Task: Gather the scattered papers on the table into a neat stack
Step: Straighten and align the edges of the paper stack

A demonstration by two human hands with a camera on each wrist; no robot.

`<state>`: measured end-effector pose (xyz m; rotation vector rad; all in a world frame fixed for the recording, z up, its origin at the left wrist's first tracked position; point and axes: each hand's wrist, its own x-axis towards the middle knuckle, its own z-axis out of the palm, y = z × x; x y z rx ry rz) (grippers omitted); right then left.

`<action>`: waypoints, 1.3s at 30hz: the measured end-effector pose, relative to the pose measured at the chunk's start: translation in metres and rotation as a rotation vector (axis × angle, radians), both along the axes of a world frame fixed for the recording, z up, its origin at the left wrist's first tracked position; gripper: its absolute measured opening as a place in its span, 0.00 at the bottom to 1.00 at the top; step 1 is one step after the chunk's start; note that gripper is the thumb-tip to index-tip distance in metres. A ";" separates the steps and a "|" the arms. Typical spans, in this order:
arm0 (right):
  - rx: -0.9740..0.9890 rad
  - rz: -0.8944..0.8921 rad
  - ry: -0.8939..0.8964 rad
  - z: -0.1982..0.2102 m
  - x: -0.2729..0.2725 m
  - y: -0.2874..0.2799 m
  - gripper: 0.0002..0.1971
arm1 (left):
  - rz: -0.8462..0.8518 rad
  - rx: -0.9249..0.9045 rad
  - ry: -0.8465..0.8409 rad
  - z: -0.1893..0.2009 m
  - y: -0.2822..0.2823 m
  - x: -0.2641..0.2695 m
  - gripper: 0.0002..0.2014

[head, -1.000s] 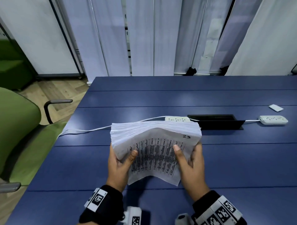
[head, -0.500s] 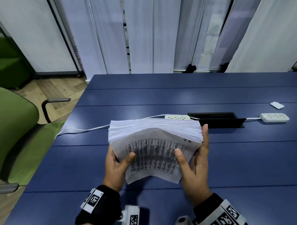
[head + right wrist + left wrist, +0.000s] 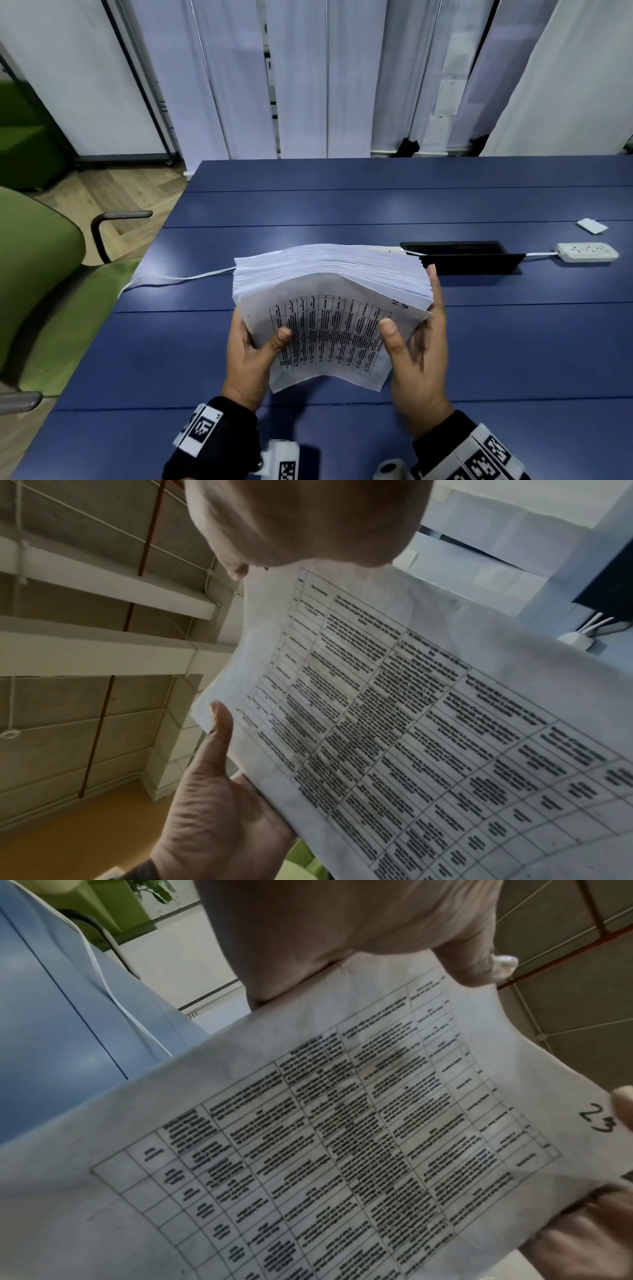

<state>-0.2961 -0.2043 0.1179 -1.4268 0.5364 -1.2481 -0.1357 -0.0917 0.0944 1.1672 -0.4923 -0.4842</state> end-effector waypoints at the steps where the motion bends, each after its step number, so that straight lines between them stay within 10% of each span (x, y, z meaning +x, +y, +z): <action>1: 0.021 -0.001 -0.002 0.001 0.001 -0.001 0.45 | -0.008 -0.013 -0.005 -0.001 -0.001 -0.001 0.43; 39: 0.152 0.071 0.273 -0.006 -0.001 -0.005 0.38 | -0.070 0.066 -0.024 -0.009 -0.003 -0.005 0.37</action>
